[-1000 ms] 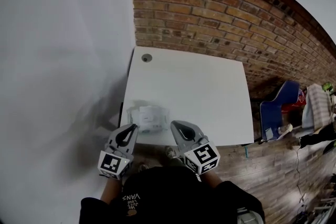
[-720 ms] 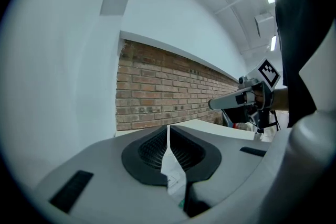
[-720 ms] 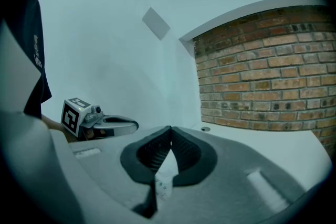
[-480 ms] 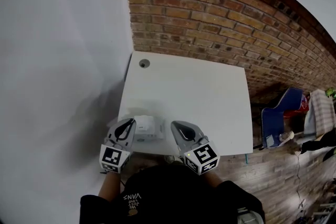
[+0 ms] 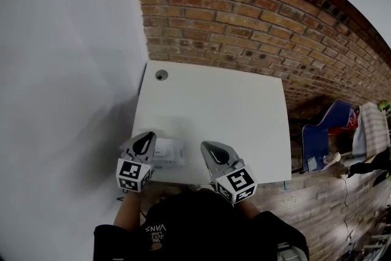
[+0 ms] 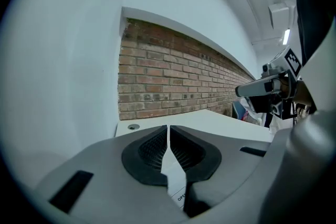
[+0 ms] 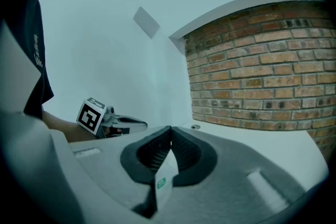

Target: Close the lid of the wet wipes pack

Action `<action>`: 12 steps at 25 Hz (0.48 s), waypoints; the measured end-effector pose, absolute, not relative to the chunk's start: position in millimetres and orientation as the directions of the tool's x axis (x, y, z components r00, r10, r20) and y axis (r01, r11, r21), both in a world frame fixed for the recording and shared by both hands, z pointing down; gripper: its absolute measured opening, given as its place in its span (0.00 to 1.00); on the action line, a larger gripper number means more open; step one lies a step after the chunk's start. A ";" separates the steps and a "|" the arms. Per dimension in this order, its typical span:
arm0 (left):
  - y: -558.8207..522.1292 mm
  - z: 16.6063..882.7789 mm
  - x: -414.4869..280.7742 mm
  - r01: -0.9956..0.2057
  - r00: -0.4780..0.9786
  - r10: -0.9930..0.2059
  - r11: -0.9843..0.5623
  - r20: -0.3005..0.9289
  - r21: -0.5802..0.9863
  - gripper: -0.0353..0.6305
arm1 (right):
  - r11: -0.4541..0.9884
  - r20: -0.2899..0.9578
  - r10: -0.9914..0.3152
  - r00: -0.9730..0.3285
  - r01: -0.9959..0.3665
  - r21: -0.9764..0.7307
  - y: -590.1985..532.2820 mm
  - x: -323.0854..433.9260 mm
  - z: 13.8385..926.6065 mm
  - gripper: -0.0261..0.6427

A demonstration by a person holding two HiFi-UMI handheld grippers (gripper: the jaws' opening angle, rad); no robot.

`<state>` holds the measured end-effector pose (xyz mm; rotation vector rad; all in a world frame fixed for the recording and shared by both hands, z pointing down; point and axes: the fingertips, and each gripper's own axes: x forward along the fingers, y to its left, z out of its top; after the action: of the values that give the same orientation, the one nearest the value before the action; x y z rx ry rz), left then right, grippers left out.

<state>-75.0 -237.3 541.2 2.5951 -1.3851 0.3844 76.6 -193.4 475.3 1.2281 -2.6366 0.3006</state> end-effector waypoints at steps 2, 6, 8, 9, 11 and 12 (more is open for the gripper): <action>-243.7 547.4 -73.8 -0.838 0.525 -0.784 -0.545 0.332 0.037 0.08 | 0.628 0.282 -0.728 -0.625 -0.773 -0.093 -195.3 80.0 476.3 0.03; -254.2 558.5 -71.2 -0.833 0.524 -0.769 -0.552 0.366 0.033 0.08 | 0.626 0.281 -0.730 -0.623 -0.775 -0.090 -200.2 83.1 476.5 0.04; -257.0 563.4 -70.7 -0.834 0.519 -0.762 -0.551 0.387 0.034 0.08 | 0.627 0.285 -0.728 -0.624 -0.773 -0.092 -200.8 84.3 476.7 0.03; -257.6 567.0 -70.6 -0.834 0.517 -0.757 -0.550 0.401 0.037 0.08 | 0.628 0.287 -0.727 -0.624 -0.773 -0.093 -200.8 85.0 477.2 0.03; -257.8 574.5 -70.0 -0.834 0.513 -0.745 -0.550 0.427 0.042 0.08 | 0.628 0.288 -0.726 -0.624 -0.773 -0.092 -201.2 86.4 477.8 0.03; -257.9 577.7 -69.8 -0.834 0.511 -0.740 -0.551 0.437 0.043 0.08 | 0.628 0.287 -0.727 -0.624 -0.773 -0.089 -201.6 86.9 477.6 0.04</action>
<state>-69.8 -257.9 577.7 2.5070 -1.3327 0.5476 86.9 -201.6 477.6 1.2295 -2.6271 0.3011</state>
